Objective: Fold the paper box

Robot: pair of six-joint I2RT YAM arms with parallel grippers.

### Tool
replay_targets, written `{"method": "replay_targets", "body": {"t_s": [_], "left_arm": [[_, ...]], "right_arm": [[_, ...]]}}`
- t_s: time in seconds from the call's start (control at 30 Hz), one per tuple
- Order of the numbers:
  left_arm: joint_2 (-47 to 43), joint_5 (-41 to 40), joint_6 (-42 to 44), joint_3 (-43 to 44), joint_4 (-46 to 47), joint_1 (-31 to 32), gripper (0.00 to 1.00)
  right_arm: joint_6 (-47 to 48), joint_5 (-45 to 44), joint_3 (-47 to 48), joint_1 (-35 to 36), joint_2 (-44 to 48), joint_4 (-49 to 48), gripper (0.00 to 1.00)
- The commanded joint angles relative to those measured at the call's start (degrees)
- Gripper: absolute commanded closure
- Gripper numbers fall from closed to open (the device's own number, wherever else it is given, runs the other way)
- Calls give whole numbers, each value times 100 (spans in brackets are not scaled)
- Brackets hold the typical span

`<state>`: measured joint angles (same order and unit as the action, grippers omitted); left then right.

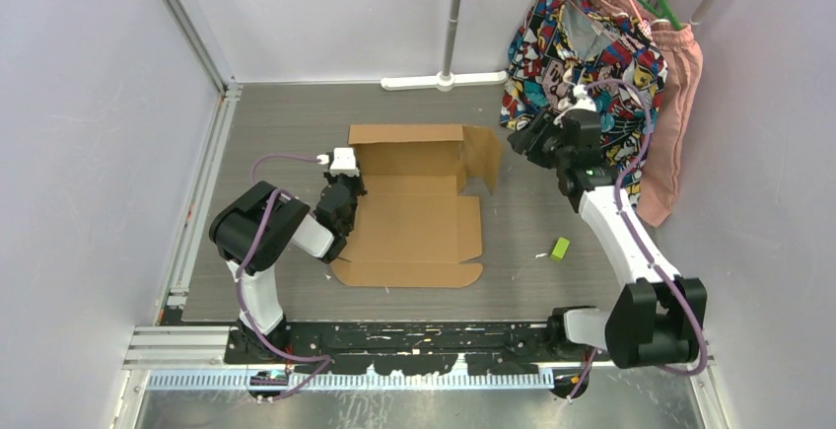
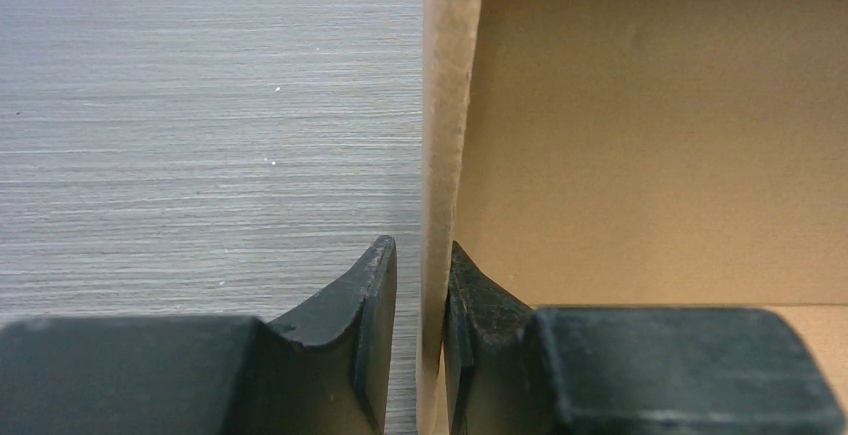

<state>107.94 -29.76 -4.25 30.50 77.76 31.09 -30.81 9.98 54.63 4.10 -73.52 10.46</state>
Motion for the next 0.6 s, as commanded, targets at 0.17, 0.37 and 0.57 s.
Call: {"method": "replay_targets", "body": {"t_s": [0.17, 0.37, 0.57], "left_arm": [[-54, -74, 80, -11, 425, -24, 76], [-36, -61, 122, 26, 413, -24, 75], [-47, 100, 95, 123, 205, -83, 74]], "right_arm": [[-474, -360, -357, -460, -359, -2269, 46], [-823, 124, -207, -621, -1456, -3151, 56], [-871, 735, 23, -621, -2212, -3599, 61]]}}
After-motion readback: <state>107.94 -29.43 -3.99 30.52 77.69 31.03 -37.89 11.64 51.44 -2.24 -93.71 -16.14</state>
